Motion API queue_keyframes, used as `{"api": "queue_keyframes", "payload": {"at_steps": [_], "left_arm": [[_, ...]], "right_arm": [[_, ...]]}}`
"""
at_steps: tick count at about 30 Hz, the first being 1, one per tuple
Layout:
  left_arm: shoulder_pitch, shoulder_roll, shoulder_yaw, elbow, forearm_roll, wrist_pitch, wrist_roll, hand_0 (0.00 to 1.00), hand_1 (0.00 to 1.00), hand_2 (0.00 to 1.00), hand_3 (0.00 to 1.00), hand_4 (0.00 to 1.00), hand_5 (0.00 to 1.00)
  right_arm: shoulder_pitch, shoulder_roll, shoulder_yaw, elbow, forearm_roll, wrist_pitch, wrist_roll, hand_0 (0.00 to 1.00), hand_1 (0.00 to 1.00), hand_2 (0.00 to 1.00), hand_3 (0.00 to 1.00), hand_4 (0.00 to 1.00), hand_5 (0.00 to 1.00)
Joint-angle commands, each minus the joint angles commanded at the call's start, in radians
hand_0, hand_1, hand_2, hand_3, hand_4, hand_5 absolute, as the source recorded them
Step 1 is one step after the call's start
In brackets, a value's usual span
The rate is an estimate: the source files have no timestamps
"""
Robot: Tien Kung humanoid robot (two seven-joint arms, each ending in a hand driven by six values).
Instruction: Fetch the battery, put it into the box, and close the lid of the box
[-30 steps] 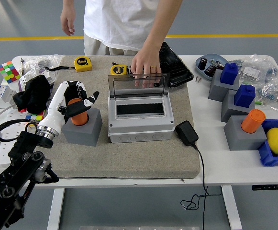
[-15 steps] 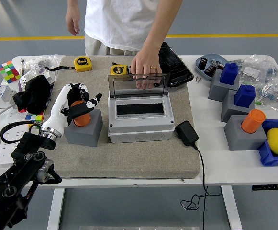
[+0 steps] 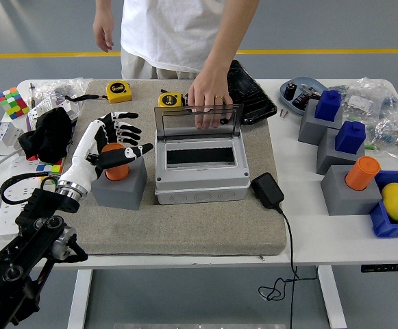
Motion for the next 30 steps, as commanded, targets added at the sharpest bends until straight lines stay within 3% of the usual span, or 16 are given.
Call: {"api": "queue_keyframes", "payload": {"at_steps": [10,11,16,17,23,28,29,30], "left_arm": [[0.014,0.002,-0.036,-0.009,0.002,-0.015,-0.013,0.430,0.497,0.493,0.631,0.998,0.126],[0.017,0.005,-0.038,-0.011,0.007,-0.023,-0.009,0.652,0.628,0.574,0.706,0.998,0.220],[0.032,0.012,-0.044,-0.017,0.007,-0.040,-0.019,0.652,0.628,0.574,0.706,0.998,0.220],[0.036,0.011,-0.047,-0.018,0.004,-0.045,-0.023,0.702,0.650,0.609,0.711,0.998,0.328],[0.065,0.012,-0.046,-0.035,0.002,-0.071,-0.067,0.710,0.659,0.607,0.683,0.998,0.349],[0.078,0.016,-0.029,-0.027,-0.007,-0.067,-0.124,0.710,0.659,0.607,0.683,0.998,0.349],[0.079,0.016,-0.025,-0.024,-0.011,-0.064,-0.136,0.572,0.599,0.537,0.646,0.998,0.179],[0.081,0.016,-0.021,-0.021,-0.013,-0.060,-0.145,0.572,0.599,0.537,0.646,0.998,0.179]], "right_arm": [[-0.002,0.001,0.003,0.000,0.001,0.000,0.002,0.693,0.672,0.704,0.647,0.998,0.638],[-0.002,0.000,0.003,0.000,0.003,0.000,0.002,0.695,0.673,0.704,0.648,0.998,0.637],[-0.001,0.001,0.007,0.000,0.001,0.001,0.003,0.695,0.673,0.704,0.648,0.998,0.637],[-0.001,0.001,0.006,0.000,0.001,0.001,0.004,0.695,0.673,0.704,0.647,0.998,0.637],[-0.001,0.001,0.005,0.000,0.003,0.002,0.006,0.695,0.673,0.704,0.648,0.998,0.637],[-0.002,0.001,0.006,0.000,0.004,0.002,0.007,0.695,0.673,0.704,0.648,0.998,0.637],[-0.002,0.001,0.006,0.000,0.004,0.002,0.007,0.695,0.672,0.704,0.648,0.998,0.637],[-0.002,0.001,0.006,0.000,0.003,0.002,0.008,0.695,0.672,0.704,0.648,0.998,0.637]]}}
